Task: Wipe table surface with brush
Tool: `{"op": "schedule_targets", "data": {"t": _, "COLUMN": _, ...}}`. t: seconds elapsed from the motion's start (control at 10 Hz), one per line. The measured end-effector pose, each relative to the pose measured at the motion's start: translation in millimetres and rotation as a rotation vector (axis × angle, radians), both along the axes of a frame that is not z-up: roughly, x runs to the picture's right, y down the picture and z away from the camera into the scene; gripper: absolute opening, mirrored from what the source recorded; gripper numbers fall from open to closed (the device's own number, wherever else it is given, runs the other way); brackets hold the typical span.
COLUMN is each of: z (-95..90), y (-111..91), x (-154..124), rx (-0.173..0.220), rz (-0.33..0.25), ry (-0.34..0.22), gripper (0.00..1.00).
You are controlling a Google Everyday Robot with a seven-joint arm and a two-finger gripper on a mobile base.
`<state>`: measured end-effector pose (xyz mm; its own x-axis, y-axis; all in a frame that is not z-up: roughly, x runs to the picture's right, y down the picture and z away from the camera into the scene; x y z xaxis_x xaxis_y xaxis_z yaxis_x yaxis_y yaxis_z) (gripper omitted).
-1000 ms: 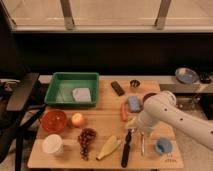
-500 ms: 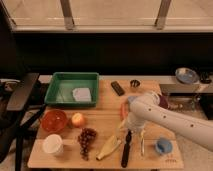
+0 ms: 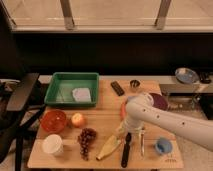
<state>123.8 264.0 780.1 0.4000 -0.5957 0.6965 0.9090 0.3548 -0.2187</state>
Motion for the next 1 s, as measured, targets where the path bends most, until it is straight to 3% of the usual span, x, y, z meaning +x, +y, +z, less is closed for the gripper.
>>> {"op": "schedule_targets", "data": {"t": 0.3, "z": -5.1, "y": 11, "x": -3, "rx": -0.001, "rz": -0.036, "ry": -0.008, "gripper": 0.44}}
{"op": "schedule_targets", "data": {"t": 0.7, "z": -18.8, "y": 9, "x": 0, "rx": 0.026, "rz": -0.029, "ry": 0.013, "gripper": 0.04}}
{"op": "schedule_targets", "data": {"t": 1.0, "z": -32.5, "y": 13, "x": -3, "rx": 0.033, "rz": 0.000, "ry": -0.021, "gripper": 0.00}}
